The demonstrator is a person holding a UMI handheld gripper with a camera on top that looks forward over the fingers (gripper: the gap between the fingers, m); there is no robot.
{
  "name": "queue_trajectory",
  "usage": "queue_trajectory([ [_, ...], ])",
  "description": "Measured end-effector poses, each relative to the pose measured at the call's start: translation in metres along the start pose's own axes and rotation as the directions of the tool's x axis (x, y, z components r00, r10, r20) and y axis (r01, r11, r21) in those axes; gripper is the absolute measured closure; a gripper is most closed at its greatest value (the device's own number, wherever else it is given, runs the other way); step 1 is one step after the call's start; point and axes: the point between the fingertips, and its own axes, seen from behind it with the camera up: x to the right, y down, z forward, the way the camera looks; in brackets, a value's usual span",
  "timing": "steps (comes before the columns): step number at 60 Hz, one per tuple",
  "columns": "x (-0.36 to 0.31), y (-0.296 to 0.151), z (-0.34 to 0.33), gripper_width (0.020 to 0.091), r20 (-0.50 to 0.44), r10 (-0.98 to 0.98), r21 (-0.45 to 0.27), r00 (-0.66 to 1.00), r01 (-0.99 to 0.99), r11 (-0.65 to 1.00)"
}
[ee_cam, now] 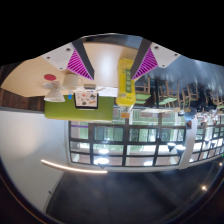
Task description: Pour water
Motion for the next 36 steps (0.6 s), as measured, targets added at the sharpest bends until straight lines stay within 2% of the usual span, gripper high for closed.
queue_trajectory([
  [8, -0.039, -0.002, 0.066, 0.0284, 0.008, -0.013, -0.002, 1.0, 0.013, 1.0],
  [22, -0.062, -0.007, 0.151, 0.029, -0.105, -0.096, -0.005, 0.99, 0.097, 0.995],
  [23, -0.064, -0.008, 0.156, 0.0304, -0.11, -0.1, -0.002, 0.989, 0.1, 0.995],
  [27, -0.053, 0.001, 0.179, 0.0669, -0.131, -0.118, -0.02, 0.984, 0.117, 0.993],
  [29, -0.058, 0.001, 0.183, 0.0676, -0.119, -0.109, -0.009, 0.987, 0.108, 0.994],
  [31, -0.062, 0.001, 0.187, 0.0724, -0.104, -0.112, -0.005, 0.988, 0.112, 0.994],
  [33, -0.066, 0.0, 0.194, 0.0719, -0.089, -0.111, 0.0, 0.99, 0.112, 0.994],
  [34, -0.071, -0.002, 0.187, 0.0769, -0.081, -0.11, -0.003, 0.991, 0.11, 0.994],
  [36, -0.073, -0.003, 0.187, 0.0786, -0.06, -0.106, -0.001, 0.993, 0.106, 0.994],
])
